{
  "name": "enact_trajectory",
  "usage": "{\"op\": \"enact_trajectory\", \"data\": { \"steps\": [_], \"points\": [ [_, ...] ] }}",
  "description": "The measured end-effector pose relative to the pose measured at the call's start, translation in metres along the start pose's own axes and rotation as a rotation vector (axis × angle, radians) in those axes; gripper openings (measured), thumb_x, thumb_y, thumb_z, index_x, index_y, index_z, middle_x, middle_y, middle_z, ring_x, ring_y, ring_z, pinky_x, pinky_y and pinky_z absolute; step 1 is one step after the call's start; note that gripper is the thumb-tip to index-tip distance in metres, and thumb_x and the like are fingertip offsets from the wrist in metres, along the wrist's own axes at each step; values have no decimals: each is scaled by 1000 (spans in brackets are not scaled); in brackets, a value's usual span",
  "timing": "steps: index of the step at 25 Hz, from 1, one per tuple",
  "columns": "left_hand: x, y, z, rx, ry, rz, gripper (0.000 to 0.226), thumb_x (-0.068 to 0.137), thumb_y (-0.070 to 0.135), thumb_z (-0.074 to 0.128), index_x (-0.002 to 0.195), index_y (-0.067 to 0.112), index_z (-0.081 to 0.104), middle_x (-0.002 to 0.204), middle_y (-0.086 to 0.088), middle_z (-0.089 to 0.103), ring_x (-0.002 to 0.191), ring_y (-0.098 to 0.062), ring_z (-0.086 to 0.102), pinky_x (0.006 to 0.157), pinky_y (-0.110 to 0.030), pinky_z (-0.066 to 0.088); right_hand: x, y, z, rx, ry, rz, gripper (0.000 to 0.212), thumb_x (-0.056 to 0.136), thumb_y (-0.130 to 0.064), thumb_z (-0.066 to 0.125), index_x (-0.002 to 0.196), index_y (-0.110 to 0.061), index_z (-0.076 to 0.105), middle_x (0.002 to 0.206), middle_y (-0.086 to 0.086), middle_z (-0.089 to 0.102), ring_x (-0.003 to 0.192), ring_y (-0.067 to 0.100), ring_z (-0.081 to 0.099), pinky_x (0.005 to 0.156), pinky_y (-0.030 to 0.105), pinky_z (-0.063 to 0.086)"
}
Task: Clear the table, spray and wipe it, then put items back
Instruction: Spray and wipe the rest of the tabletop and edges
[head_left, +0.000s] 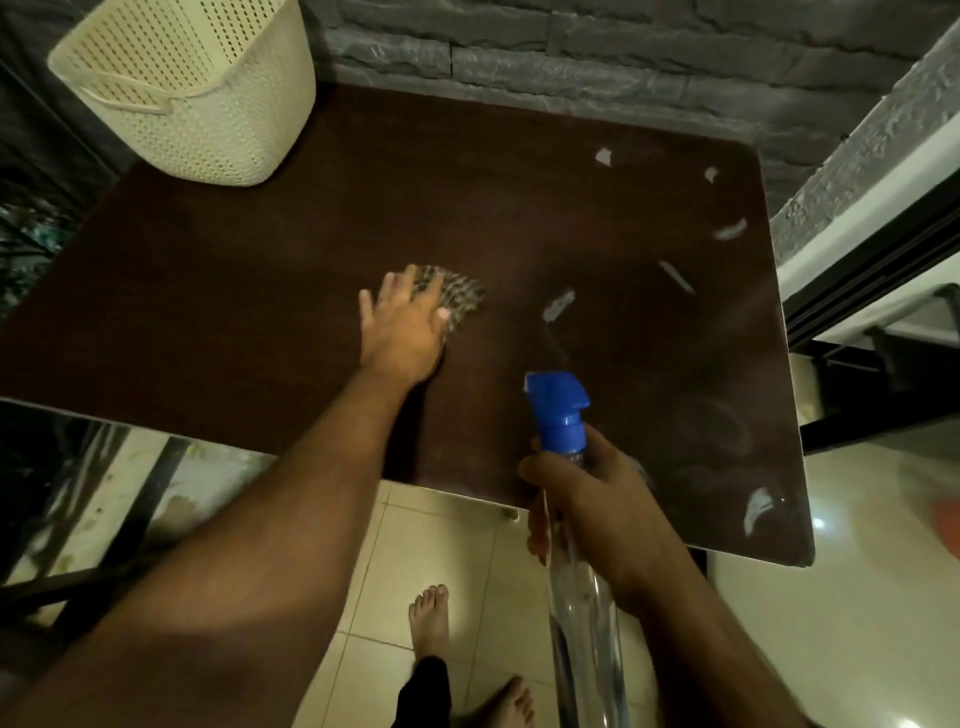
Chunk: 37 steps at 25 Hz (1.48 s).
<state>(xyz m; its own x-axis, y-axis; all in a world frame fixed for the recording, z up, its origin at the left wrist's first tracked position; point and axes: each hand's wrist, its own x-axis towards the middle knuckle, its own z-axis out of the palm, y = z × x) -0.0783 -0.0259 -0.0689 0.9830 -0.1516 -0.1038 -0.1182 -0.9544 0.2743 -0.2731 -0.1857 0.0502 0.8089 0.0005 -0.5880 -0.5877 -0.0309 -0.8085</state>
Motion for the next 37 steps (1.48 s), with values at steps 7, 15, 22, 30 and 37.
{"op": "enact_trajectory", "data": {
  "steps": [7, 15, 22, 30, 37],
  "points": [
    [-120, -49, 10, -27, -13, 169, 47, 102, 38, 29, 148, 38, 20, 161, 7, 13, 148, -11, 1, 117, -44, -10, -16, 11, -8, 0, -2, -2, 19, 88, -16, 60, 105, -18, 52, 72, 12, 58, 54, 20, 56, 55, 31, 52],
    [-126, 27, 23, 36, -68, 291, 52, 101, 34, 36, 151, 35, 22, 162, 3, 8, 149, -18, 0, 119, -46, -5, -18, 16, -5, -17, -16, -34, 16, 89, -20, 59, 104, -19, 54, 73, 12, 60, 55, 22, 57, 56, 32, 52],
    [-49, 3, 7, 49, -80, 162, 50, 102, 38, 34, 151, 35, 23, 162, 3, 10, 149, -18, 2, 117, -46, -5, -15, 20, -21, 51, 22, 24, 22, 88, -15, 59, 108, -19, 51, 71, 11, 58, 55, 22, 56, 58, 35, 51],
    [-160, 0, 22, 18, -112, 460, 50, 99, 41, 31, 149, 37, 26, 160, 9, 10, 147, -9, -1, 118, -42, -8, -23, 22, -28, 77, 20, 3, 18, 88, -18, 59, 105, -20, 52, 71, 11, 59, 55, 21, 56, 52, 28, 50],
    [-36, 32, 9, 128, -76, 196, 52, 102, 38, 33, 152, 32, 20, 162, -1, 10, 149, -23, 5, 118, -47, 1, -12, 15, -34, 107, 62, -15, 17, 89, -15, 59, 104, -18, 52, 76, 11, 56, 62, 25, 55, 57, 33, 53]
  ]
}}
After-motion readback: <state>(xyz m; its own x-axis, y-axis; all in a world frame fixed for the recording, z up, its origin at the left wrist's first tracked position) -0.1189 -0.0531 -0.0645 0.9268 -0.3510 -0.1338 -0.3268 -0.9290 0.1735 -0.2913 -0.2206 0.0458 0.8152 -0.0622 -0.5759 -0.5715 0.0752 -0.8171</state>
